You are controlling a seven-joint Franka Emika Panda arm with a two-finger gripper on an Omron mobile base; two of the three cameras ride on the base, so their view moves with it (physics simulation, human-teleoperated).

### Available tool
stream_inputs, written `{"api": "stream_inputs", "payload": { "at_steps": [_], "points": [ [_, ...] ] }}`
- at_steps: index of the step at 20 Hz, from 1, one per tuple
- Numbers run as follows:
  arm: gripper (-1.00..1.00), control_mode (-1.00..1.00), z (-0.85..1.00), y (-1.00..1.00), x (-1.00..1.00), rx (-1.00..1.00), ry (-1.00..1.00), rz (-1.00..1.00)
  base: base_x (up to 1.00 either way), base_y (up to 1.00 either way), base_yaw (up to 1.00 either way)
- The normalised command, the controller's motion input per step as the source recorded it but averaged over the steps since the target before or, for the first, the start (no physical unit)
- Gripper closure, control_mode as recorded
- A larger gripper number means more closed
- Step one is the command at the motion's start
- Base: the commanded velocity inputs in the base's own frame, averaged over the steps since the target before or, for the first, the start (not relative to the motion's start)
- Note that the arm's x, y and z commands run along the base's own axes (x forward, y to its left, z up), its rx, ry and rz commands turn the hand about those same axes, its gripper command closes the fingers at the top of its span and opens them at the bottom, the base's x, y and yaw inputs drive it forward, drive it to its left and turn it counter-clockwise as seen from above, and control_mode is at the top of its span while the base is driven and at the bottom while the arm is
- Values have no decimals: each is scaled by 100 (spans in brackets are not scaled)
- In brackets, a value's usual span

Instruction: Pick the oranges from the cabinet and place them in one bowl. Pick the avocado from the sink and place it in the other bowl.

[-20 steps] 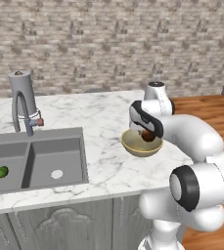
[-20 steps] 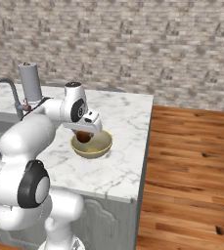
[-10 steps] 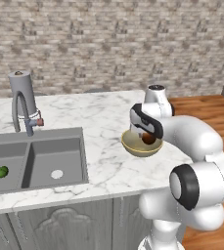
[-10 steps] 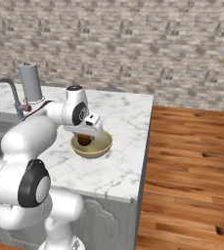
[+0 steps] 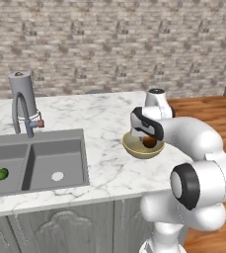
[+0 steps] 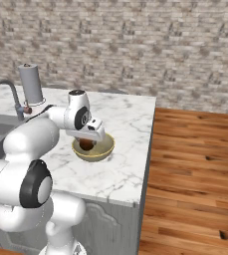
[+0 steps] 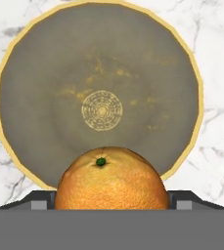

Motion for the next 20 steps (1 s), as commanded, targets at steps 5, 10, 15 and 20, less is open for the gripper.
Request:
{"api": "stream_inputs", "payload": {
  "at_steps": [5,10,15,20],
  "points": [
    [100,-100,-10,0,6,0,0,0,0,0,0],
    [100,-100,-10,0,6,0,0,0,0,0,0],
    [100,-100,-8,0,6,0,0,0,0,0,0],
    [100,-100,-8,0,3,0,0,0,0,0,0]
  ]
}}
